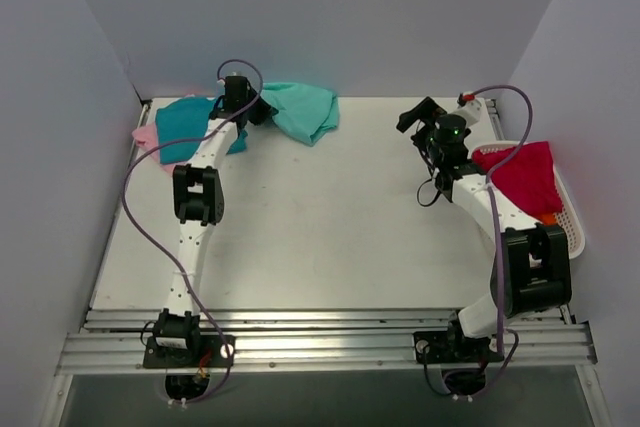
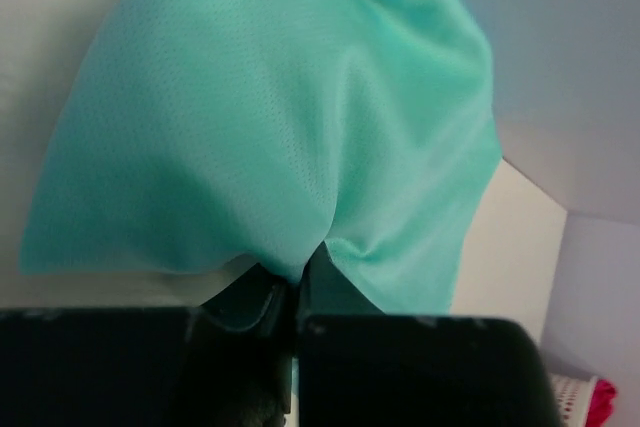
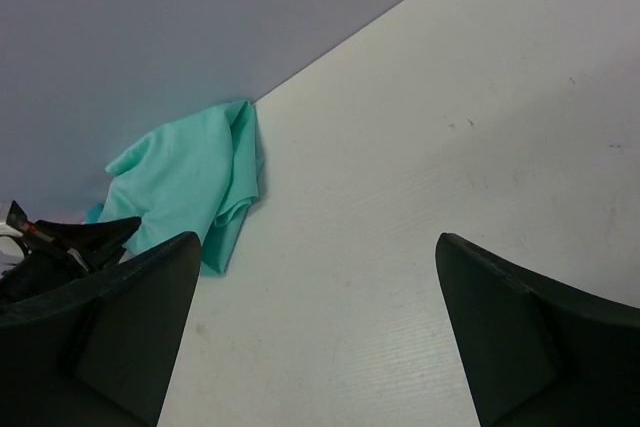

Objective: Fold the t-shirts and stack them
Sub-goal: Neatly place the folded tshirt to the corner

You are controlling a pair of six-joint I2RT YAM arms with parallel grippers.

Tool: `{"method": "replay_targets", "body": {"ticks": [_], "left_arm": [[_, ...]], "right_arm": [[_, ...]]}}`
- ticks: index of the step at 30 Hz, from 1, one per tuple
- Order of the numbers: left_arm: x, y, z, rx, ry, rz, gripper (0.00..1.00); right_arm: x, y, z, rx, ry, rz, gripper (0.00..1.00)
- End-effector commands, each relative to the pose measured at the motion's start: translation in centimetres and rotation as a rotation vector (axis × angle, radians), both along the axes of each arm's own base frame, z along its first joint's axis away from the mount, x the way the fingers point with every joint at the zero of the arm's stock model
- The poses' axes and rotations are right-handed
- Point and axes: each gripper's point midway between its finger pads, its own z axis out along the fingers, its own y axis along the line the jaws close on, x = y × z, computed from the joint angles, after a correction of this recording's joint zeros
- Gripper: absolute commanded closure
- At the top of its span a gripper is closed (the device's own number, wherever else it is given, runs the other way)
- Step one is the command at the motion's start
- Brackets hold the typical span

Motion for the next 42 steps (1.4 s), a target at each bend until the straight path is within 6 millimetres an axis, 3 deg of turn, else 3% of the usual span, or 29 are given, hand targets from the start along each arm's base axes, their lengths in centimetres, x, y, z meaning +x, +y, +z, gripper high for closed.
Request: {"method": "replay_targets", "body": {"ticks": [1,3,4,5,7,10,11,12,14,15,16,17,19,20,23,24,25,26,27,28,30,32,37,38,39,41,42], "left_arm": [[0.1,2.6,9.4,0.219,-0.165,-0.069,0.98],[0.1,5.7,10.5,0.284,-0.163,-0.021,0.98],[-0.2,6.7,13.7,0.316,-0.216,-0.015,0.98],[-0.2,8.9,14.4,0.346,-0.22,0.021,0.98],[-0.8,10.9,16.4,0.402,-0.241,0.031,0.98],[-1.8,14.9,17.8,0.454,-0.222,0.062,0.98],[-2.2,15.4,17.5,0.468,-0.202,0.065,0.98],[-2.4,19.2,17.6,0.481,-0.185,0.118,0.98],[-3.4,21.4,17.3,0.49,-0.167,0.134,0.98],[-3.9,23.5,17.1,0.496,-0.156,0.162,0.98],[-4.6,24.5,18.3,0.495,-0.171,0.178,0.98],[-5.1,25.3,16.3,0.488,-0.137,0.182,0.98],[-6.3,27.6,16.6,0.465,-0.135,0.217,0.98],[-7.0,28.1,14.6,0.455,-0.102,0.218,0.98],[-8.4,29.5,13.1,0.429,-0.071,0.24,0.97],[-9.3,29.5,11.0,0.386,-0.016,0.25,0.91],[-9.7,29.7,10.4,0.346,-0.013,0.242,0.78],[-10.2,29.4,9.5,0.314,0.008,0.239,0.32],[-11.1,29.0,7.6,0.275,0.058,0.243,0.18],[-11.3,28.8,7.3,0.262,0.06,0.247,0.08],[-12.7,27.3,5.7,0.212,0.084,0.222,0.06],[-13.0,26.3,5.4,0.215,0.08,0.219,0.06],[-14.5,25.9,6.3,0.205,0.087,0.238,0.06],[-14.6,25.7,6.9,0.204,0.07,0.237,0.06],[-14.9,25.4,9.3,0.213,0.02,0.24,0.06],[-15.6,25.2,10.9,0.228,-0.049,0.251,0.06],[-16.0,25.2,14.3,0.251,-0.127,0.272,0.06]], "right_arm": [[0.0,0.5,2.5,0.052,-0.083,0.035,0.0],[0.1,0.4,2.3,0.061,-0.084,0.039,0.0],[0.2,0.4,2.2,0.07,-0.087,0.04,0.0],[0.2,0.5,2.1,0.076,-0.088,0.045,0.0],[0.4,1.1,1.9,0.095,-0.089,0.073,0.0],[0.5,1.7,1.5,0.116,-0.089,0.105,0.0],[0.5,2.1,1.3,0.127,-0.086,0.119,0.0],[0.5,2.2,1.1,0.13,-0.087,0.125,0.0],[0.7,2.4,0.7,0.143,-0.084,0.133,0.0],[0.7,2.7,0.7,0.151,-0.085,0.148,0.0],[0.8,2.9,0.6,0.159,-0.086,0.154,0.0],[0.9,3.1,0.3,0.164,-0.08,0.161,0.0],[1.0,3.5,0.7,0.179,-0.09,0.18,0.0],[1.1,3.6,0.5,0.182,-0.089,0.183,0.0],[1.1,3.9,0.9,0.192,-0.097,0.192,0.0],[1.1,3.9,0.7,0.193,-0.092,0.19,0.0],[1.1,3.9,0.7,0.194,-0.093,0.19,0.0],[1.1,3.9,0.5,0.194,-0.089,0.191,0.0],[1.1,4.0,0.5,0.195,-0.087,0.194,0.0],[1.0,4.0,0.4,0.196,-0.084,0.193,0.0],[0.8,3.9,0.2,0.195,-0.082,0.19,0.0],[0.7,3.9,0.2,0.195,-0.083,0.188,0.0],[0.4,4.0,0.2,0.194,-0.081,0.195,0.0],[0.3,4.0,0.3,0.194,-0.084,0.194,0.0],[0.2,4.1,0.3,0.194,-0.084,0.192,0.0],[0.1,4.2,0.5,0.187,-0.088,0.192,0.0],[0.0,4.4,0.7,0.183,-0.09,0.192,0.0]]}}
